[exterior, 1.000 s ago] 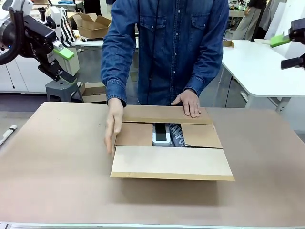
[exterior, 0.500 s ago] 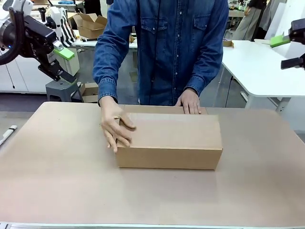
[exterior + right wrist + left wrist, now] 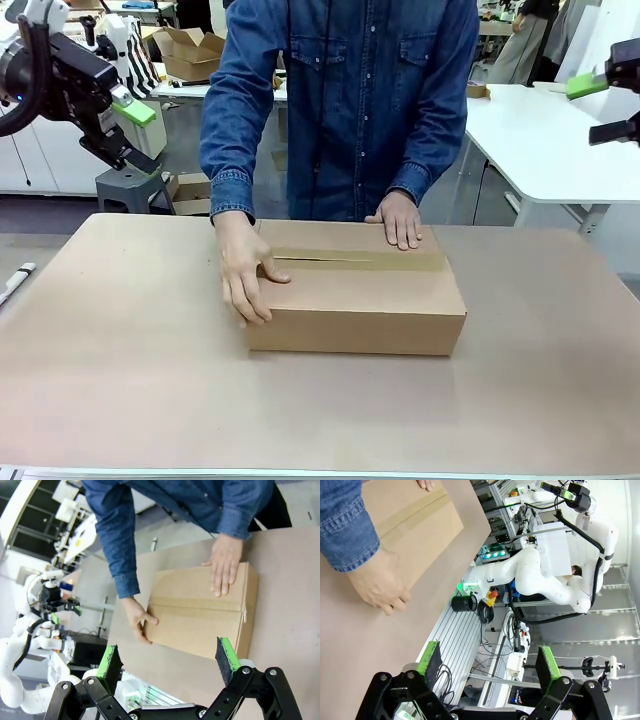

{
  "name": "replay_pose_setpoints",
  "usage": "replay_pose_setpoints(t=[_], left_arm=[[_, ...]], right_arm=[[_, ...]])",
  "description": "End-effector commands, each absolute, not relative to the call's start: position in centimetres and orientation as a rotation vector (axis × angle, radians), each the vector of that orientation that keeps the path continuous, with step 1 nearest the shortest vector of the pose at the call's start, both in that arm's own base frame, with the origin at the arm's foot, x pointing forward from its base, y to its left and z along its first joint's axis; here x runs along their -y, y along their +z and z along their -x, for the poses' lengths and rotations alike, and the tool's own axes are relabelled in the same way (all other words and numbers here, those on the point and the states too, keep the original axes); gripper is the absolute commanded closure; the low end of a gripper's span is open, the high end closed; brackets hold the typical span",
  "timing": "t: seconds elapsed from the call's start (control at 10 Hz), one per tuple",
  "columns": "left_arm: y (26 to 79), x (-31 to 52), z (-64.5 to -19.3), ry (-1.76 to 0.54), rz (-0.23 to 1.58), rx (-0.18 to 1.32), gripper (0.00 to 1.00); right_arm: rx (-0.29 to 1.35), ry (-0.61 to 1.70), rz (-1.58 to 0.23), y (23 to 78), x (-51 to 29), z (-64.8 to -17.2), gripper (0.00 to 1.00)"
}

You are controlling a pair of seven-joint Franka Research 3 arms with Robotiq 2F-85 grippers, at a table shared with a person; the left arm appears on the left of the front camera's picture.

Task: Pack the gift set into the box.
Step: Press and hold the closed box until the human finishes sealing it.

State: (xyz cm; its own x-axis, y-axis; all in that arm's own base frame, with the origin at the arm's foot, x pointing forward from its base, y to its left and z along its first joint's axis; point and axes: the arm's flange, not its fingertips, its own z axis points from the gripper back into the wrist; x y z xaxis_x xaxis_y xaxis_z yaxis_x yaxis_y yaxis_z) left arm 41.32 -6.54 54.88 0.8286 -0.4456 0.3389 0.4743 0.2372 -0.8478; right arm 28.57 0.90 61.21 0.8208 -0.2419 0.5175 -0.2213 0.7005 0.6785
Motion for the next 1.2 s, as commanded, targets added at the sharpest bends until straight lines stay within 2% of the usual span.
replay_pose_setpoints(t=[0.0,1.1], left_arm=[[54.81,6.50,-41.10,-0.622,1.163,0.023,0.00],[54.81,6.50,-41.10,-0.622,1.163,0.023,0.00]], right_arm=[[0.637,0.013,-0.819,61.49,-0.65,-28.70,0.00],[0.637,0.013,-0.819,61.49,-0.65,-28.70,0.00]])
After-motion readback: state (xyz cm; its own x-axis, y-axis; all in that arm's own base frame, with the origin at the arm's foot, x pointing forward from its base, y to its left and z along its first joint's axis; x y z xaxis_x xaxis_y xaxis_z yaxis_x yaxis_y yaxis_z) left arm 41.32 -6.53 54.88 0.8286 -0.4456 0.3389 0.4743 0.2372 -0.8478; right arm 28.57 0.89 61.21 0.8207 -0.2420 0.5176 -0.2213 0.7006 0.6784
